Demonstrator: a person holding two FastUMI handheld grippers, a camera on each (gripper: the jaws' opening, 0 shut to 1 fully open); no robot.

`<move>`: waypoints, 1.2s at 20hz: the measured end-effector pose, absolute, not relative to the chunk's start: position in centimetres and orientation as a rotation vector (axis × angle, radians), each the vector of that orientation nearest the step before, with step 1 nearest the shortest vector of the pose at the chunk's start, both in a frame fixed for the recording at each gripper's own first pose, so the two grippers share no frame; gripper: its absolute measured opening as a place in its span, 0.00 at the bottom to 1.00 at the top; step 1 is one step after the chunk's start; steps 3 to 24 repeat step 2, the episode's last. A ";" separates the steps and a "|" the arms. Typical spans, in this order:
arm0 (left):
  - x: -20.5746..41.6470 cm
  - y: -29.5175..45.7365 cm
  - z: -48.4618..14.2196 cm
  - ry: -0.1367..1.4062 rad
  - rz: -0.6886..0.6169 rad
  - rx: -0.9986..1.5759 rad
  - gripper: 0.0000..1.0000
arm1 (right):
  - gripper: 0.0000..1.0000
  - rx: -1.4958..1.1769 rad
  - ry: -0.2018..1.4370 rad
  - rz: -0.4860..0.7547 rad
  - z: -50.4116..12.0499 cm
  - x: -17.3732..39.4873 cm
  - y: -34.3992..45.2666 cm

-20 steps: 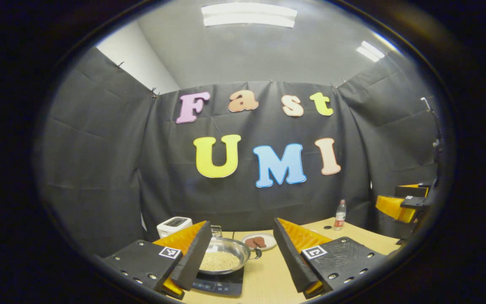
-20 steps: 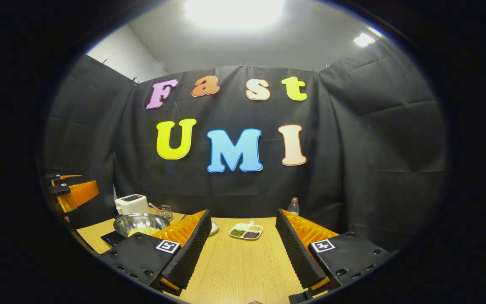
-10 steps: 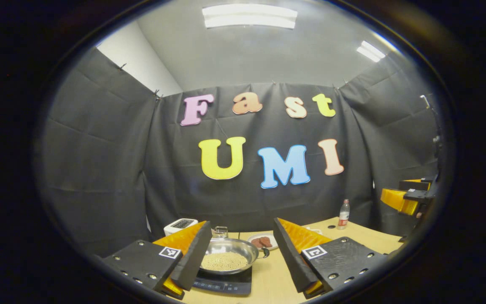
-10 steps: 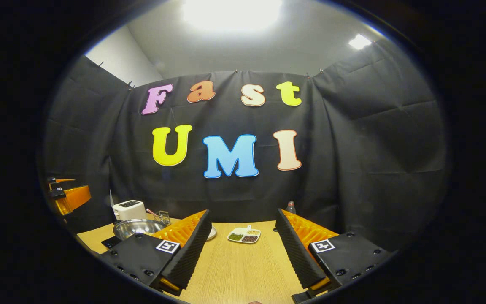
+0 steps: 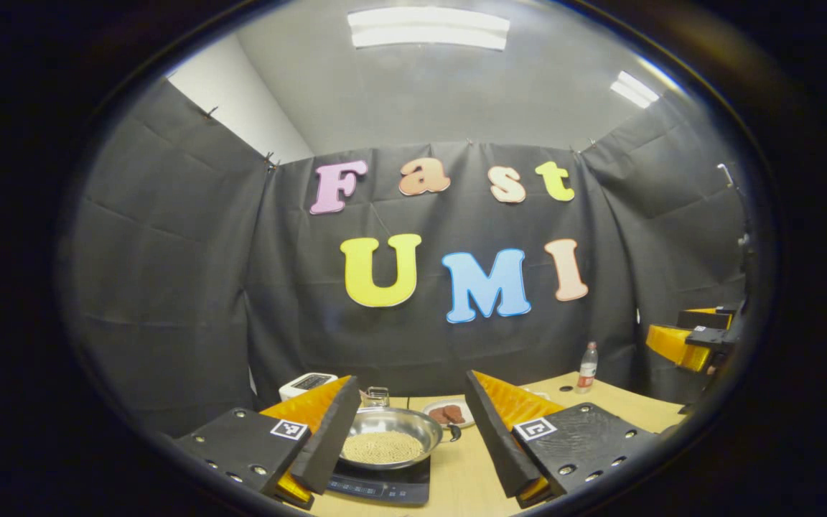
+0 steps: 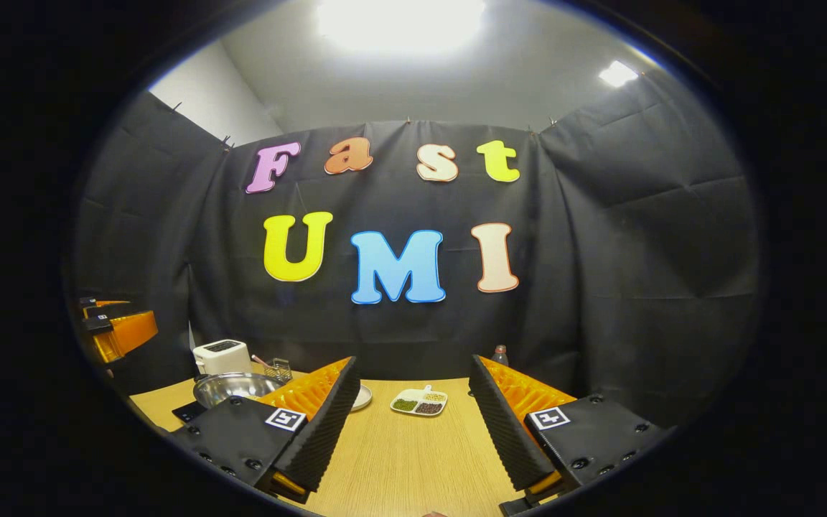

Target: First push the handle of the pot to place it horizontally, then grasp the pot with both hands and set it on the induction cooktop.

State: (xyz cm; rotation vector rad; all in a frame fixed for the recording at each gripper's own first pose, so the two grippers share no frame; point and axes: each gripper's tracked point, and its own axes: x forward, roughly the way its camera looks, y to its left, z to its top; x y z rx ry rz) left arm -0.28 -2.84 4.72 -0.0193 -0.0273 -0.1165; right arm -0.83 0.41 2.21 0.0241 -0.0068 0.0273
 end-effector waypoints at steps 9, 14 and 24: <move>-0.3 -2.7 4.9 -0.029 -0.115 -0.019 0.86 | 0.97 0.024 -0.012 0.026 2.5 -0.7 0.5; -0.3 -2.7 4.9 -0.029 -0.115 -0.019 0.86 | 0.97 0.024 -0.012 0.026 2.5 -0.7 0.5; -0.3 -2.7 4.9 -0.029 -0.115 -0.019 0.86 | 0.97 0.024 -0.012 0.026 2.5 -0.7 0.5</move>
